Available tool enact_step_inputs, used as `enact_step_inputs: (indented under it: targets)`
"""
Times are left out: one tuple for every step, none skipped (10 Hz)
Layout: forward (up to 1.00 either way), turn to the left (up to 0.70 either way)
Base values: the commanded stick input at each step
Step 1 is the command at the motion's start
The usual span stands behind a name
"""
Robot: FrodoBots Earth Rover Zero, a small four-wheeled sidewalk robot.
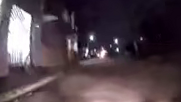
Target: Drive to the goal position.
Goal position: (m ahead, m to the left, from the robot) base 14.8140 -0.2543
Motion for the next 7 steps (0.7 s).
enact_step_inputs:
  targets:
    - [1.0,0.0]
    - [1.0,0.0]
    - [1.0,0.0]
    - [1.0,0.0]
    - [1.0,0.0]
    - [1.0,0.0]
    - [1.0,0.0]
